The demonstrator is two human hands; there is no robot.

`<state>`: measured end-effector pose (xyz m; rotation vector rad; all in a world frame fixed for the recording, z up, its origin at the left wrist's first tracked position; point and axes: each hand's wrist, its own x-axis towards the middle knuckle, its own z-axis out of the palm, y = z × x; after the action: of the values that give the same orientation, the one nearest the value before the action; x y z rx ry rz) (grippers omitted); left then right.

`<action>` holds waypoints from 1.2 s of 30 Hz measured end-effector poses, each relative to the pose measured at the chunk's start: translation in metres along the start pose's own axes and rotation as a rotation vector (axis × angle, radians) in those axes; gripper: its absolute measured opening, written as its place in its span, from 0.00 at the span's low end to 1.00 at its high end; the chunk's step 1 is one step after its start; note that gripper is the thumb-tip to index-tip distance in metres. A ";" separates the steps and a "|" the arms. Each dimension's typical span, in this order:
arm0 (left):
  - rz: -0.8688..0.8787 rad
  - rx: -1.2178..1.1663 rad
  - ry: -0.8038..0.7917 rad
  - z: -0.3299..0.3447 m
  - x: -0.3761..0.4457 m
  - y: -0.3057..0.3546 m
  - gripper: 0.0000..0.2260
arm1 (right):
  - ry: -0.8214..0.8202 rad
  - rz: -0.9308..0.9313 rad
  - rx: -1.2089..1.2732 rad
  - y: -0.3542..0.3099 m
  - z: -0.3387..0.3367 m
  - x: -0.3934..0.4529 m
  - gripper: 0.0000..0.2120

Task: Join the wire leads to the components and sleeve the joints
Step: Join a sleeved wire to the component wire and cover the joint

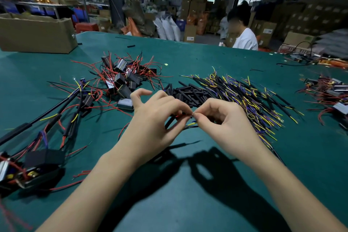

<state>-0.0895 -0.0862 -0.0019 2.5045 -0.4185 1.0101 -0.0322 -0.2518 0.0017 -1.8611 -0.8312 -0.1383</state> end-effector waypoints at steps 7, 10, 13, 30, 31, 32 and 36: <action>-0.015 0.054 -0.020 0.001 -0.001 0.003 0.04 | 0.011 -0.108 -0.187 0.000 -0.001 -0.001 0.07; -0.075 0.050 -0.046 0.003 -0.001 0.003 0.06 | 0.051 -0.317 -0.542 0.000 -0.001 -0.002 0.04; -0.191 -0.072 -0.095 0.007 -0.001 0.007 0.05 | 0.125 -0.588 -0.903 -0.001 -0.002 -0.001 0.06; -0.459 -0.614 -0.013 0.010 0.001 -0.013 0.04 | -0.019 -0.058 -0.063 0.010 -0.009 0.002 0.08; -0.447 -0.614 0.003 0.011 0.000 -0.012 0.03 | -0.011 -0.082 -0.079 0.011 -0.009 0.002 0.08; -0.432 -0.610 0.021 0.013 0.000 -0.011 0.02 | -0.001 -0.112 -0.107 0.011 -0.009 0.002 0.08; -0.288 -0.493 0.112 0.016 -0.003 -0.008 0.06 | 0.076 -0.191 -0.240 0.011 -0.006 0.001 0.03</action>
<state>-0.0784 -0.0862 -0.0163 1.9876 -0.2275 0.8101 -0.0236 -0.2589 -0.0037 -1.9821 -0.9724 -0.4424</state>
